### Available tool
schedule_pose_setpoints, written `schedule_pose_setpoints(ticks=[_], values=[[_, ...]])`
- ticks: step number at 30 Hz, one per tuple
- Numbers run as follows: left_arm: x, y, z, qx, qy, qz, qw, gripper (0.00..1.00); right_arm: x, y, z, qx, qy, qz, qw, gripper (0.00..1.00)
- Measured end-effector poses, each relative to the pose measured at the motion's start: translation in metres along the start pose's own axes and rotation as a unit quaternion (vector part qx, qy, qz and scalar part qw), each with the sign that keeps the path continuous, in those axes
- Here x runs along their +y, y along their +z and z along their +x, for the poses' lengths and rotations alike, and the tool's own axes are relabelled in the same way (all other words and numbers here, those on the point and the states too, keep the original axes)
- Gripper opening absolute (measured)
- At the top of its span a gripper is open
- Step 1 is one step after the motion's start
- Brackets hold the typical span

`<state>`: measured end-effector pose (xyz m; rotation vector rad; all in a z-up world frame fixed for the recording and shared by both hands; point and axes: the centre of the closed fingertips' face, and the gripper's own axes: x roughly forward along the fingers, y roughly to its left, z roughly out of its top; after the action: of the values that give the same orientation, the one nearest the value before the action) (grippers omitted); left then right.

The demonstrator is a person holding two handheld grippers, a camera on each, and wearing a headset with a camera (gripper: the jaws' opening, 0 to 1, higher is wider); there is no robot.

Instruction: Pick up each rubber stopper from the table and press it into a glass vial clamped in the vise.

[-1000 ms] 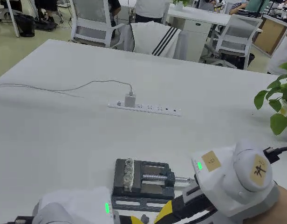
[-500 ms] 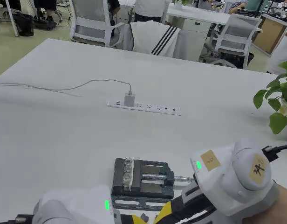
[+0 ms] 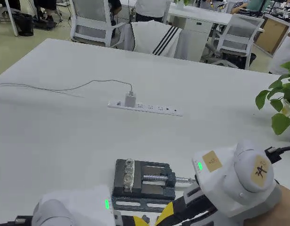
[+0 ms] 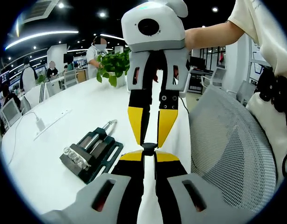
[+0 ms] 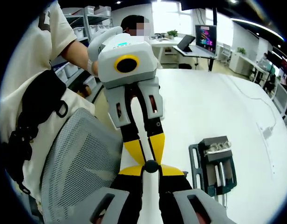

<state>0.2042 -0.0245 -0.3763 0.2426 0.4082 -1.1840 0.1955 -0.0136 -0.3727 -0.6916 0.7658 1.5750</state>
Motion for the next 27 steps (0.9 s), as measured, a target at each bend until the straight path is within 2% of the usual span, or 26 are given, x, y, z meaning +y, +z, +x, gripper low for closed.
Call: schedule_pose_setpoints(ticks=[6, 20, 27], values=[[0.0, 0.001, 0.0, 0.0, -0.002, 0.007, 1.0, 0.04, 0.0, 0.0, -0.001, 0.004, 0.001, -0.006, 1.0, 0.08], [0.003, -0.001, 0.001, -0.001, 0.0, -0.004, 1.0, 0.06, -0.002, -0.001, 0.0, 0.012, 0.003, -0.011, 0.9999, 0.08], [0.013, -0.008, -0.004, -0.003, 0.021, -0.028, 0.9994, 0.23, -0.004, -0.005, 0.001, 0.02, -0.001, -0.014, 0.9997, 0.08]])
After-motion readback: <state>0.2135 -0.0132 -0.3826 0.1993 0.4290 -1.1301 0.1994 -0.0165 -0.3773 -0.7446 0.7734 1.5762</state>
